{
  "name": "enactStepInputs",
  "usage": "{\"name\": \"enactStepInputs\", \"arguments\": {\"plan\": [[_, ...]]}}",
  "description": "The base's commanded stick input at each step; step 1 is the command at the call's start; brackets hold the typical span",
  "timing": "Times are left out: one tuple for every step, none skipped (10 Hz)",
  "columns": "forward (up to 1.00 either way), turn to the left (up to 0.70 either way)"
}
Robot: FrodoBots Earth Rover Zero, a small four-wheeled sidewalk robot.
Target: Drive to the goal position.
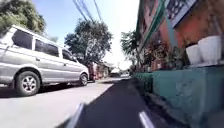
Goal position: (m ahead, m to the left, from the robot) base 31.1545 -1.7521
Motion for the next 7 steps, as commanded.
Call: {"name": "enactStepInputs", "arguments": {"plan": [[1.00,0.00],[1.00,0.00],[1.00,0.00],[1.00,0.00],[1.00,-0.30],[1.00,-0.40],[1.00,-0.40]]}}
